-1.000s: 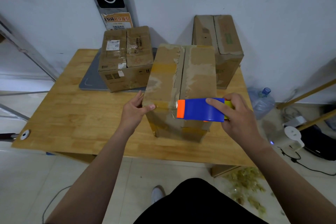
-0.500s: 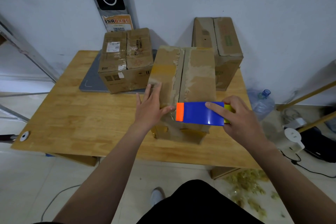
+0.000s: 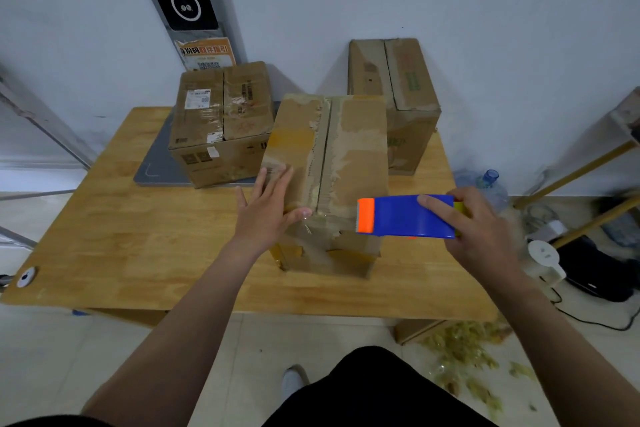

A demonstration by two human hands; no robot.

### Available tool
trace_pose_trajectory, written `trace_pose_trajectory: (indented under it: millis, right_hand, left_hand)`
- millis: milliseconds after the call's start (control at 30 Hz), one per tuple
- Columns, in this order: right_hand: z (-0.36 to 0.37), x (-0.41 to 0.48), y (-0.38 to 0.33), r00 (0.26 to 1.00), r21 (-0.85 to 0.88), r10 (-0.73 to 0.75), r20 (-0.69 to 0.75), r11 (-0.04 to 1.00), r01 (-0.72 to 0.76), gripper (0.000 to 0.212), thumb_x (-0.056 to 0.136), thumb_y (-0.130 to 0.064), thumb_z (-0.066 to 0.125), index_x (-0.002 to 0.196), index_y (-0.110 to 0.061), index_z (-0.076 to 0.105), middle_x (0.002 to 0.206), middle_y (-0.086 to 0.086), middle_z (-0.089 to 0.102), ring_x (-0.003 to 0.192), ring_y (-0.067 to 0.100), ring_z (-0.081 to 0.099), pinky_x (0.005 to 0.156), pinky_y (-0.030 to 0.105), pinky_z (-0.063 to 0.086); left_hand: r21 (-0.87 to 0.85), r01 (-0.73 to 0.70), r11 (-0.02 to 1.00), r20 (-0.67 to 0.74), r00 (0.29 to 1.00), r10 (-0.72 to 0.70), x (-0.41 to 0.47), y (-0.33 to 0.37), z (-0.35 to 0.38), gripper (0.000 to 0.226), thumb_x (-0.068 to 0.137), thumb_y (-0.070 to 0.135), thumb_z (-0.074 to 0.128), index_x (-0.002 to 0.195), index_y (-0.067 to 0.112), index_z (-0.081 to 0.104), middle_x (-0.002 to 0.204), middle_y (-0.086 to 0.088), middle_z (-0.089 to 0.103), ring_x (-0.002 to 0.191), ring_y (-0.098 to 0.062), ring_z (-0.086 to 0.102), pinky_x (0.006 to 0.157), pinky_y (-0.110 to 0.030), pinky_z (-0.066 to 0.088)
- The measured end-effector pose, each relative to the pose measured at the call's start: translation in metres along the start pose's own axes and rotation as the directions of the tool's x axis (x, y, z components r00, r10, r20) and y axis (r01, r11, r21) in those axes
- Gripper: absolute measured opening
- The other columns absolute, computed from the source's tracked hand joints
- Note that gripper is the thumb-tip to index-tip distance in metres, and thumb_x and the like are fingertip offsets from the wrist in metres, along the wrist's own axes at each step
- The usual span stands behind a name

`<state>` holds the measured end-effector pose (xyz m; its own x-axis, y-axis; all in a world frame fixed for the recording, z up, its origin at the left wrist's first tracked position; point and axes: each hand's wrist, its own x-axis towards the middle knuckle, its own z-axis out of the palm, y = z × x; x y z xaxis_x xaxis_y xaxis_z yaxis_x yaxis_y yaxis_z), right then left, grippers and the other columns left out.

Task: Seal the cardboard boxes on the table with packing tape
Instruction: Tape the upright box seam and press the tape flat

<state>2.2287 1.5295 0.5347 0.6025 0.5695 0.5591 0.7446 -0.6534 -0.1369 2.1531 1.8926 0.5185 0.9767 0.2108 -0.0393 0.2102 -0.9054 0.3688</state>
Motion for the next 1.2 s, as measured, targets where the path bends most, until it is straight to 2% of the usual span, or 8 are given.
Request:
trace_pose_trajectory:
  millis: [167,300,433,533,733,1000,1100,1200]
  right_hand:
    - [0.001,-0.006,-0.001,0.999,0.021,0.044,0.01,0.999,-0.044,0.066,0.079,-0.004,0.069,0.137,-0.031,0.05,0.111,0.016,0.051,0.096,0.029,0.051,0.057,0.028,0.035]
    - [-0.001,-0.005,-0.004,0.999,0.038,0.052,0.013,0.998,-0.052,0.048,0.091,-0.019,0.055,0.137,-0.031,0.049,0.11,0.017,0.053,0.095,0.026,0.05,0.058,0.027,0.035]
    - [0.0,-0.006,0.001,0.997,0.056,0.07,0.019,0.996,-0.071,0.06,0.086,-0.012,0.065,0.139,-0.032,0.047,0.111,0.017,0.053,0.096,0.028,0.051,0.055,0.029,0.041]
    - [0.002,-0.008,0.002,0.997,0.055,0.073,0.029,0.996,-0.075,0.068,0.082,-0.005,0.073,0.139,-0.031,0.047,0.112,0.018,0.053,0.097,0.028,0.051,0.056,0.029,0.042]
    - [0.004,-0.011,0.005,0.995,0.07,0.094,0.033,0.993,-0.096,0.07,0.082,-0.003,0.075,0.14,-0.031,0.047,0.111,0.016,0.052,0.097,0.025,0.049,0.057,0.028,0.038]
    - [0.004,-0.009,0.005,0.997,0.054,0.066,0.045,0.996,-0.068,0.064,0.083,-0.008,0.069,0.139,-0.03,0.047,0.114,0.014,0.05,0.098,0.027,0.053,0.056,0.027,0.04]
    - [0.005,-0.008,0.008,0.996,0.07,0.074,0.053,0.995,-0.078,0.066,0.084,-0.008,0.069,0.141,-0.03,0.046,0.114,0.014,0.051,0.096,0.025,0.052,0.056,0.027,0.038]
    - [0.008,-0.008,0.01,0.996,0.078,0.076,0.052,0.994,-0.079,0.07,0.082,-0.004,0.073,0.141,-0.029,0.046,0.115,0.015,0.052,0.094,0.027,0.054,0.058,0.027,0.038]
  left_hand:
    - [0.027,0.03,0.999,-0.01,0.999,-0.03,-0.002,0.004,0.0,0.101,0.083,0.088,0.031,0.164,0.032,0.006,0.171,0.015,0.004,0.157,-0.013,-0.012,0.119,-0.07,-0.006]
    - [0.129,0.07,0.989,0.083,0.993,-0.081,-0.001,0.012,-0.005,0.104,0.087,0.087,0.025,0.163,0.025,-0.011,0.171,0.012,-0.014,0.156,-0.018,-0.02,0.111,-0.077,-0.013]
    - [0.265,0.11,0.958,0.105,0.984,-0.142,0.002,0.031,-0.005,0.114,0.081,0.089,0.011,0.163,0.014,-0.011,0.17,-0.002,-0.019,0.155,-0.036,-0.02,0.107,-0.081,-0.013]
    - [0.23,0.152,0.961,0.089,0.98,-0.176,0.005,0.051,0.003,0.121,0.076,0.094,0.019,0.163,0.015,-0.008,0.17,-0.016,-0.016,0.153,-0.044,-0.02,0.111,-0.074,-0.015]
    - [0.165,0.064,0.984,0.01,0.998,-0.067,0.012,0.075,0.023,0.123,0.065,0.099,0.016,0.164,0.026,0.01,0.173,-0.005,-0.003,0.158,-0.022,-0.012,0.125,-0.055,-0.007]
    - [0.018,-0.013,1.0,0.008,1.0,0.013,0.019,0.059,0.0,0.112,0.062,0.084,0.071,0.158,0.042,0.029,0.165,0.011,0.029,0.152,-0.022,0.022,0.118,-0.05,0.019]
    - [-0.011,-0.051,0.999,0.051,0.997,0.051,0.021,0.048,-0.016,0.11,0.064,0.073,0.08,0.157,0.042,0.031,0.163,0.012,0.034,0.151,-0.02,0.025,0.119,-0.047,0.018]
    - [-0.013,-0.07,0.997,0.053,0.996,0.07,0.016,0.025,-0.023,0.102,0.064,0.073,0.078,0.153,0.045,0.038,0.161,0.016,0.038,0.152,-0.015,0.024,0.123,-0.054,0.001]
